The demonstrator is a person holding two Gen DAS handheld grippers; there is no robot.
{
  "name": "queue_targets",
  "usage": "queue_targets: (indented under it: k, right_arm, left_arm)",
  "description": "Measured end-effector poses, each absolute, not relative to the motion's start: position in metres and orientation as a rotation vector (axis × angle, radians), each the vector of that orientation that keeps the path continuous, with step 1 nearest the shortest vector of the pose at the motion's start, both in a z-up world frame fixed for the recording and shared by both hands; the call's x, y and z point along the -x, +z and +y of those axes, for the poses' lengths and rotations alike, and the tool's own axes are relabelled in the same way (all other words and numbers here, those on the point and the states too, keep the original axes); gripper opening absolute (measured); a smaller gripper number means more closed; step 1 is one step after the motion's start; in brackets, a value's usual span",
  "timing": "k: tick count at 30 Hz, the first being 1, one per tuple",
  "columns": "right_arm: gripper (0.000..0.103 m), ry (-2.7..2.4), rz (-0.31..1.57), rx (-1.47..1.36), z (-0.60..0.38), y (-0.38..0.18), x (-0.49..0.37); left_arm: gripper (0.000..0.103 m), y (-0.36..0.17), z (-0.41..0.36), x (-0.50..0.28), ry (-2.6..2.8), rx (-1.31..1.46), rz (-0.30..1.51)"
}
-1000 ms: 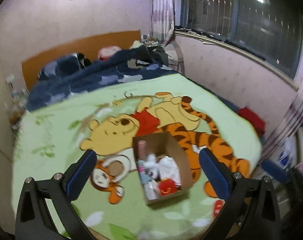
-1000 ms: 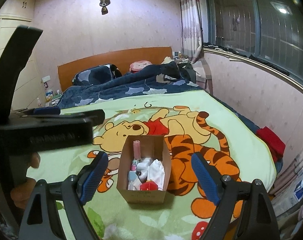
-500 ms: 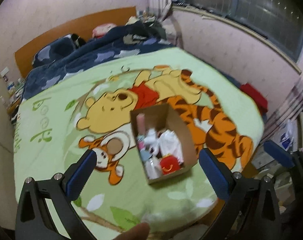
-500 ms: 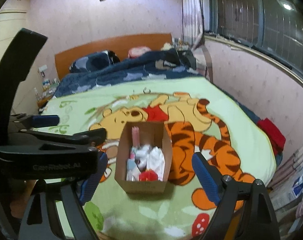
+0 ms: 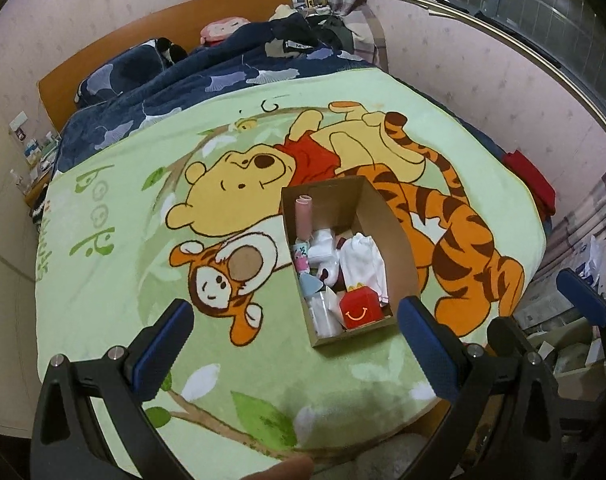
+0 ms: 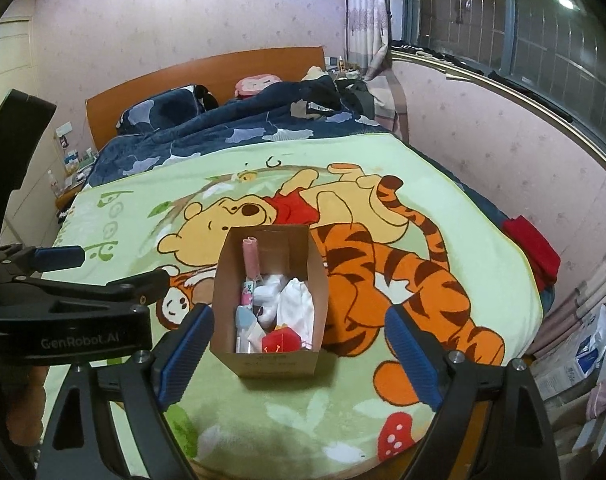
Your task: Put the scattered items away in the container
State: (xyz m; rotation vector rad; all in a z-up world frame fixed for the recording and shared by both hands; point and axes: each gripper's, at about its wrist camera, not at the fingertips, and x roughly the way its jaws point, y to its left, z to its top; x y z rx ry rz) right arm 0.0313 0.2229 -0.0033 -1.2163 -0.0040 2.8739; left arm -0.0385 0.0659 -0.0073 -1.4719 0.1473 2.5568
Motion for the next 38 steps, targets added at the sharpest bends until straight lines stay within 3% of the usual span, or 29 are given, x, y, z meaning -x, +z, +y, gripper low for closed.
queue_targets:
  k: [38]
  right_arm:
    - [0.092,2.808,0.054,1.29,0.236,-0.019,-0.029]
  left_arm:
    - [0.103,-0.027,0.081,0.049,2.483,1.549,0.209]
